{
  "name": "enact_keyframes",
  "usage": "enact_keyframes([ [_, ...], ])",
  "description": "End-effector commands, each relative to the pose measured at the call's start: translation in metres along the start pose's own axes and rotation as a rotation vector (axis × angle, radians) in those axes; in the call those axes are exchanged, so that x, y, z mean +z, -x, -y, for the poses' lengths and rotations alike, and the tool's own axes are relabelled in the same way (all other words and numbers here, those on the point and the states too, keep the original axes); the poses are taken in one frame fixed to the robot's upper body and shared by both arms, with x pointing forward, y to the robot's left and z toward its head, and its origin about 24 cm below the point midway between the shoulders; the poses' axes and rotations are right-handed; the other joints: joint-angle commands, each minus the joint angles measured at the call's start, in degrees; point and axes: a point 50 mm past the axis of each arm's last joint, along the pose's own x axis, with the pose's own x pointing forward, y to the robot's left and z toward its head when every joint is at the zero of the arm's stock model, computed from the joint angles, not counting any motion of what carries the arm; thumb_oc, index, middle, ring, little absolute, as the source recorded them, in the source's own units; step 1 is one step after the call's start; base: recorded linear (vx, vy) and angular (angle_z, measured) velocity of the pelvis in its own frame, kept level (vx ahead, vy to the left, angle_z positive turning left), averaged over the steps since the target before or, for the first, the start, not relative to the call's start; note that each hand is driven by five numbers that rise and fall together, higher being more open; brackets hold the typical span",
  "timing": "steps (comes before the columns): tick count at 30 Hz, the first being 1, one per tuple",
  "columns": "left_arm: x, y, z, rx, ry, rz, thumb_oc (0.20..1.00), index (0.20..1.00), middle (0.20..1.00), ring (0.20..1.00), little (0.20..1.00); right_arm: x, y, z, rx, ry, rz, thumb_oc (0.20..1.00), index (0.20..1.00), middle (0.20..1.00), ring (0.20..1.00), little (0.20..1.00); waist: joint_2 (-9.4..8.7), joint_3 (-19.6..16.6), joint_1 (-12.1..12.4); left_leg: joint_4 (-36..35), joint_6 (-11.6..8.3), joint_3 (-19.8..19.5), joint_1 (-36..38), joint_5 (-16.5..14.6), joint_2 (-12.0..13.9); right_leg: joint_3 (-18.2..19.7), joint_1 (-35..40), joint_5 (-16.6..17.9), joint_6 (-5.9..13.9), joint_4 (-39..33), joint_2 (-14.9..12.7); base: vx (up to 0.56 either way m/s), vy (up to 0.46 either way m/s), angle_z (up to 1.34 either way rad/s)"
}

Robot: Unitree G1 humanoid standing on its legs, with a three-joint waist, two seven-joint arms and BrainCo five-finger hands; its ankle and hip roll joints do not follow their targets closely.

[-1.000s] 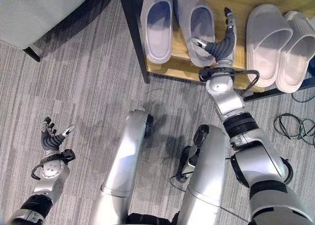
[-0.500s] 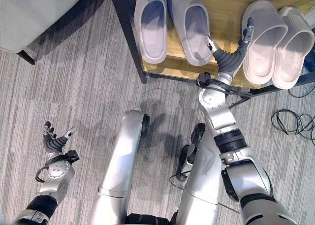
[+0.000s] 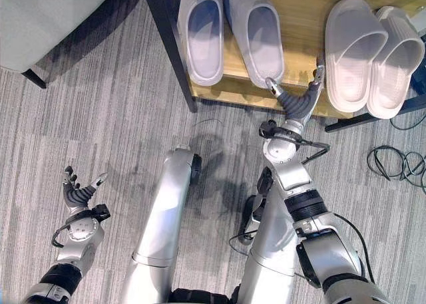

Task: Arrange the slippers neatly on the shoe rack.

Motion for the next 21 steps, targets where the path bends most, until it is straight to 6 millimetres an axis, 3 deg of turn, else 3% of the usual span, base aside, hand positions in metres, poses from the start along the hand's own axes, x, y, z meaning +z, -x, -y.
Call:
enact_keyframes([
  [1, -0.004, 0.001, -0.008, 0.034, -0.066, 0.023, 1.000, 1.000, 1.000, 1.000, 1.000, 0.025, -0.004, -0.013, 0.041, -0.133, 0.047, 1.000, 1.000, 1.000, 1.000, 1.000, -1.92, -1.7, 2.4, 1.0, 1.03, -7.0, 2.2, -5.9, -4.0, 7.6, 2.7, 14.7, -4.56, 2.2, -1.1, 0.00, 0.000, 0.00],
  [5, 0.000, -0.003, -0.006, 0.029, -0.064, 0.032, 1.000, 1.000, 1.000, 1.000, 1.000, 0.021, 0.005, -0.024, 0.166, -0.207, 0.004, 1.000, 1.000, 1.000, 1.000, 1.000, -1.99, -1.7, 2.5, 0.9, 0.96, -7.0, 2.2, -5.8, -4.0, 7.6, 2.8, 14.8, -4.53, 2.0, -1.2, 0.00, 0.000, 0.00],
  [10, 0.001, -0.005, -0.005, 0.015, -0.066, 0.039, 1.000, 1.000, 1.000, 1.000, 1.000, 0.018, 0.010, -0.035, 0.282, -0.178, 0.004, 1.000, 1.000, 1.000, 1.000, 1.000, -1.88, -1.7, 2.8, 1.2, 0.97, -7.3, 2.2, -5.9, -4.1, 7.6, 2.7, 14.8, -4.50, 2.2, -1.2, 0.00, 0.000, 0.00],
  [15, 0.005, -0.008, -0.003, -0.004, -0.063, 0.059, 1.000, 1.000, 1.000, 1.000, 1.000, 0.006, 0.011, -0.041, 0.354, -0.126, -0.012, 1.000, 1.000, 1.000, 1.000, 1.000, -1.57, -1.7, 3.1, 1.4, 1.08, -7.3, 2.2, -5.8, -4.1, 7.7, 2.7, 14.8, -4.49, 2.3, -1.1, 0.00, 0.000, 0.00],
  [21, 0.004, -0.010, -0.004, -0.007, -0.076, 0.061, 1.000, 1.000, 1.000, 1.000, 1.000, 0.006, 0.014, -0.043, 0.419, -0.135, -0.002, 1.000, 1.000, 1.000, 1.000, 1.000, -1.83, -1.7, 2.9, 1.6, 0.96, -7.2, 2.2, -5.7, -4.1, 7.9, 2.7, 14.8, -4.42, 2.5, -0.9, 0.00, 0.000, 0.00],
])
